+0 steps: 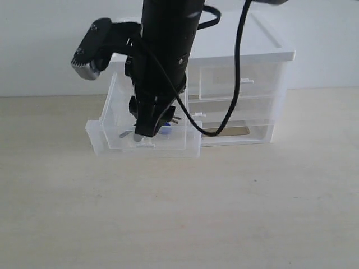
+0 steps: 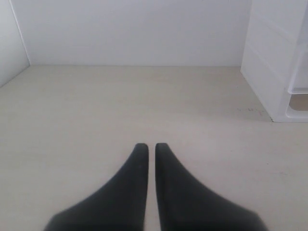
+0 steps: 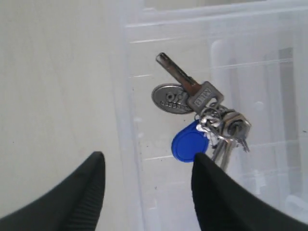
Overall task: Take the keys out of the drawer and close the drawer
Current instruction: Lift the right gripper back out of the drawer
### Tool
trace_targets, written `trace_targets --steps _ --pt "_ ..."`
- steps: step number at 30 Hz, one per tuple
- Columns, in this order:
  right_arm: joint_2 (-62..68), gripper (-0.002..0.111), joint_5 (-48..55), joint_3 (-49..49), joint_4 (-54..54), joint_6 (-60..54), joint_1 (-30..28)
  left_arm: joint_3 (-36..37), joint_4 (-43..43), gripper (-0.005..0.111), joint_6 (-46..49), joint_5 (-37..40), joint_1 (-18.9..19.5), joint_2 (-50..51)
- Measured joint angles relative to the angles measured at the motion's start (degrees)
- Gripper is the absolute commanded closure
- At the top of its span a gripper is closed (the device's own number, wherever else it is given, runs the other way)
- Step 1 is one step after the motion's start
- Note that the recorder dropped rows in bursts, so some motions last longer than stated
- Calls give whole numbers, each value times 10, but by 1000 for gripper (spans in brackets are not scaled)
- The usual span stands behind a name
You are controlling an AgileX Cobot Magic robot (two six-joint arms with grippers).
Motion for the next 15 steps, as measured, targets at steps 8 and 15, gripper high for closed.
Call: trace_targets --steps 8,15 --pt "0 108 -194 -3 -39 56 -9 0 1 102 0 0 0 0" --pt "53 108 -310 -1 -173 216 -32 0 2 102 0 0 0 0"
